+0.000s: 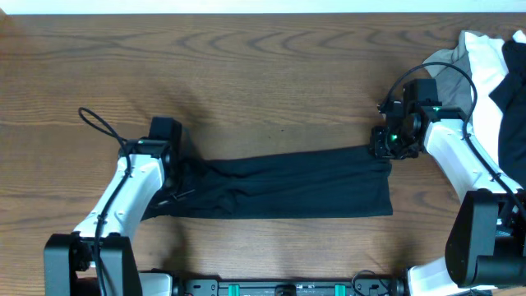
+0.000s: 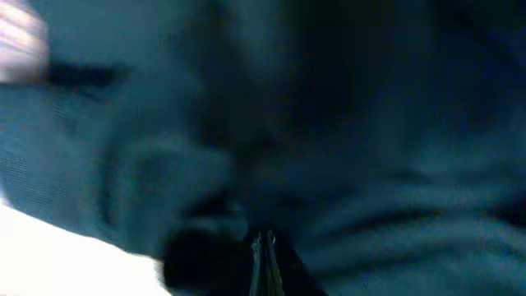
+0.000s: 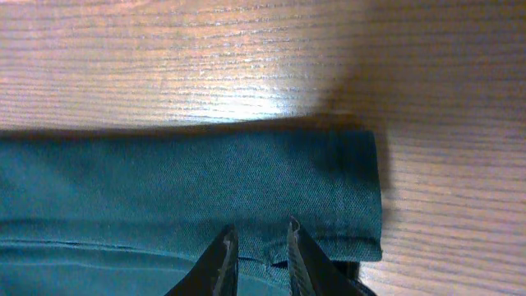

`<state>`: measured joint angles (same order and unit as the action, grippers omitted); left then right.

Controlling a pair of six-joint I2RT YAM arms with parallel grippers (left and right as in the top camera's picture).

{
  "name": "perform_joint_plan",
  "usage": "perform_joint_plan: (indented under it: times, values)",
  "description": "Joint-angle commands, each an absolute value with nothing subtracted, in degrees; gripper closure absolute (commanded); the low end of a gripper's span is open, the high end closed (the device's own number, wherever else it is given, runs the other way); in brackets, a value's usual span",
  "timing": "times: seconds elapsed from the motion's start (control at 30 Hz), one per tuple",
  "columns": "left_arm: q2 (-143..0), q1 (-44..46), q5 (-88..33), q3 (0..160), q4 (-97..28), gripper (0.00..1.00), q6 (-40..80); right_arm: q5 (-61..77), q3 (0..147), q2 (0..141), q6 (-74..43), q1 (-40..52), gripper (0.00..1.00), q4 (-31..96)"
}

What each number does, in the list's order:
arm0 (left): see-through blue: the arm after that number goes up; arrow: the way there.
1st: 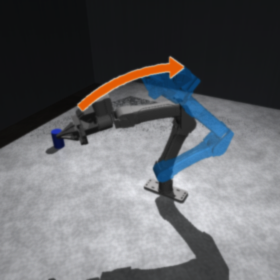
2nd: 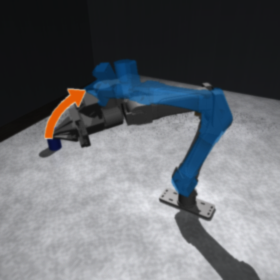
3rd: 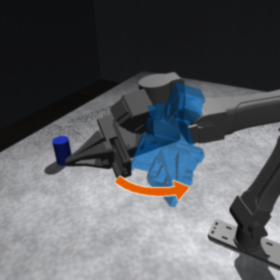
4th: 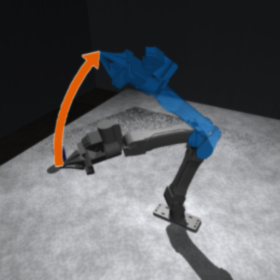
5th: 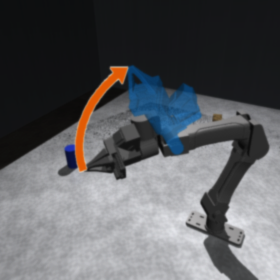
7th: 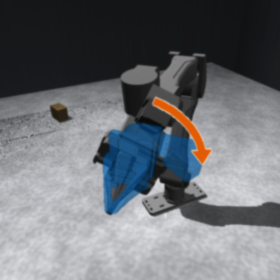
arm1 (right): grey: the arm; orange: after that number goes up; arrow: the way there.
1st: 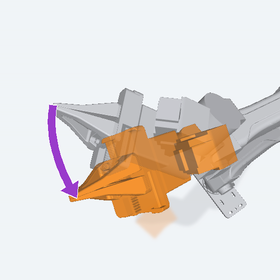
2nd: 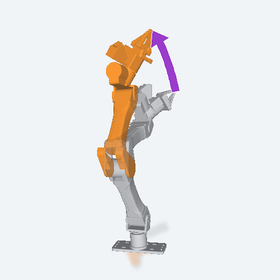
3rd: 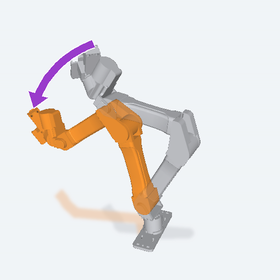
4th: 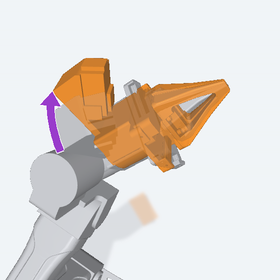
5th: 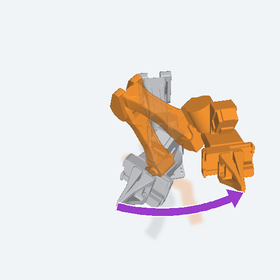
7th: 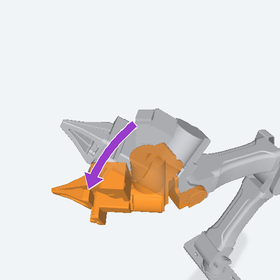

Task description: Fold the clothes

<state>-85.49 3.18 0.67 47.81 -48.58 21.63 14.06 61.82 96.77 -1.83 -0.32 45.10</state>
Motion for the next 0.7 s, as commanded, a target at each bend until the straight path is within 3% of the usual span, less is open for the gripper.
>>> perform_joint_plan:
  times: [0.0, 0.27, 0.5, 0.67]
  values:
    - [-85.8, 0.7, 9.1, 47.4, -46.0, 0.94, 23.5, 13.7, 62.1, 95.9, -0.5, 0.0, 0.81, 45.3]
    - [-85.8, -0.1, 9.0, 47.3, -43.9, 0.94, 23.5, 13.7, 62.2, 95.9, -3.7, -1.7, 0.66, 46.6]
    - [-85.8, -0.1, 8.0, 47.3, -43.8, 0.94, 23.4, 13.8, 62.2, 95.1, -3.7, -9.7, 0.47, 48.7]
    - [-85.8, -0.1, 8.0, 47.3, -44.0, 0.93, 23.4, 17.8, 62.1, 95.2, 0.0, -13.4, 0.47, 50.9]
